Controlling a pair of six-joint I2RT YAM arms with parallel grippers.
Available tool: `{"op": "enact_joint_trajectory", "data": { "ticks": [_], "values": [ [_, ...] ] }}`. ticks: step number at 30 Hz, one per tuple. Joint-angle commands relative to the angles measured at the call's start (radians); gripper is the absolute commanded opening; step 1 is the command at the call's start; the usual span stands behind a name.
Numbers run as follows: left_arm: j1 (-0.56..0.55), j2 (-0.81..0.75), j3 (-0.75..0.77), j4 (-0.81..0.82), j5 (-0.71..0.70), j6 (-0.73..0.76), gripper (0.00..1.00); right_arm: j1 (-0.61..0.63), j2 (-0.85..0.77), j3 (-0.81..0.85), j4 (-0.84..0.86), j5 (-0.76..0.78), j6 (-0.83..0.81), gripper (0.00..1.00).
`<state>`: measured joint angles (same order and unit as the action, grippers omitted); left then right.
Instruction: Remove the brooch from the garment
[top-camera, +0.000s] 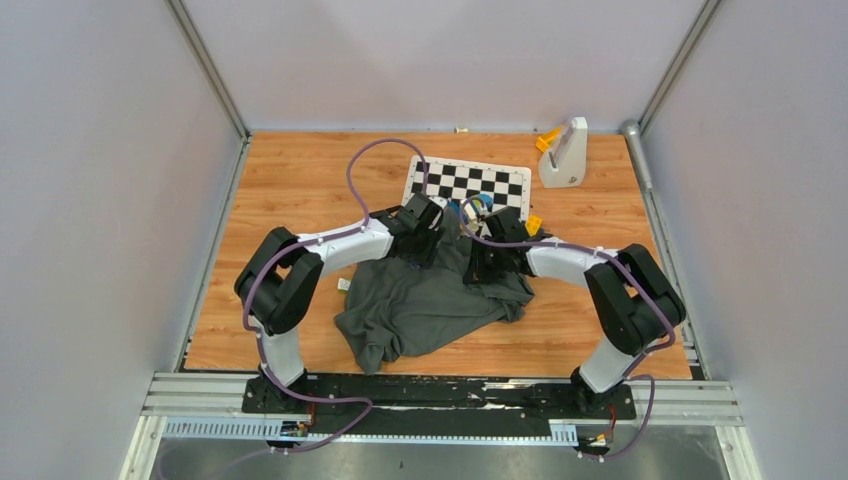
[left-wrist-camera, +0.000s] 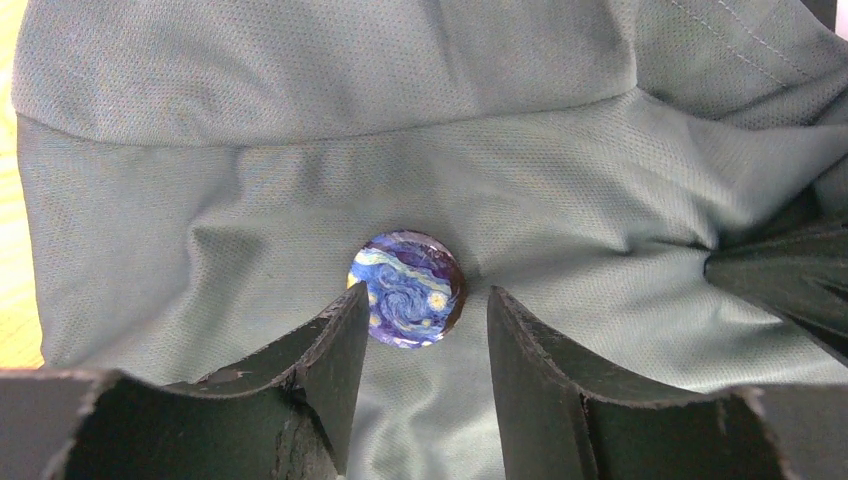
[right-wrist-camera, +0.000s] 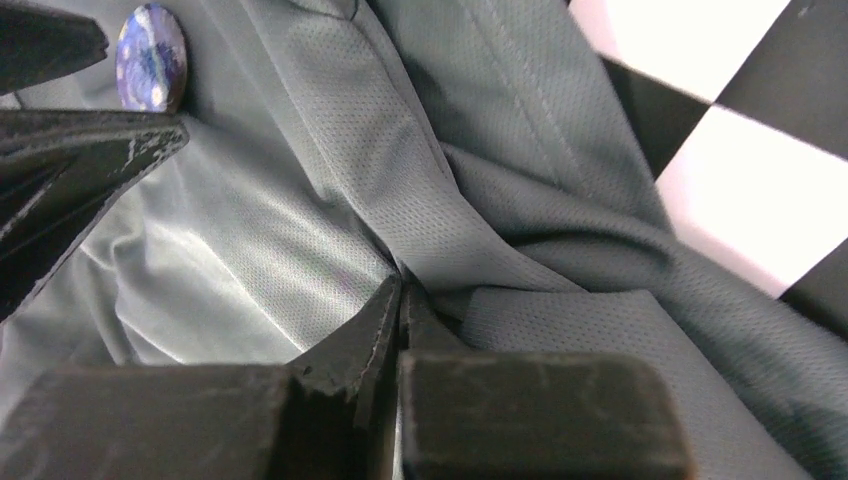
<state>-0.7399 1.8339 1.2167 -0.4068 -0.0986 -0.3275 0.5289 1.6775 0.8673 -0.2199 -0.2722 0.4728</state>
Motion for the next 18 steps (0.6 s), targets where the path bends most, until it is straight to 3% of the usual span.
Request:
{"op": "enact_joint_trajectory", "data": {
  "ticks": [1, 13, 15, 18],
  "values": [
    [-0.004, 0.008, 0.021, 0.017, 0.007, 0.003, 0.55, 0.013, -0.074, -0.045, 0.07, -0.064, -0.008, 0.0],
    [-0.05, 0.044, 0.09, -0.11, -0.103, 0.026, 0.52, 0.017, -0.155, -0.076, 0.109, -0.111, -0.014, 0.0],
    [-0.05, 0.044, 0.094, -0.119, -0.129, 0.025, 0.45, 0.017, -0.172, -0.084, 0.109, -0.102, -0.014, 0.0],
    [-0.048, 0.024, 0.091, -0.126, -0.158, 0.016, 0.2, 0.017, -0.19, -0.093, 0.112, -0.086, -0.014, 0.0]
  ]
}}
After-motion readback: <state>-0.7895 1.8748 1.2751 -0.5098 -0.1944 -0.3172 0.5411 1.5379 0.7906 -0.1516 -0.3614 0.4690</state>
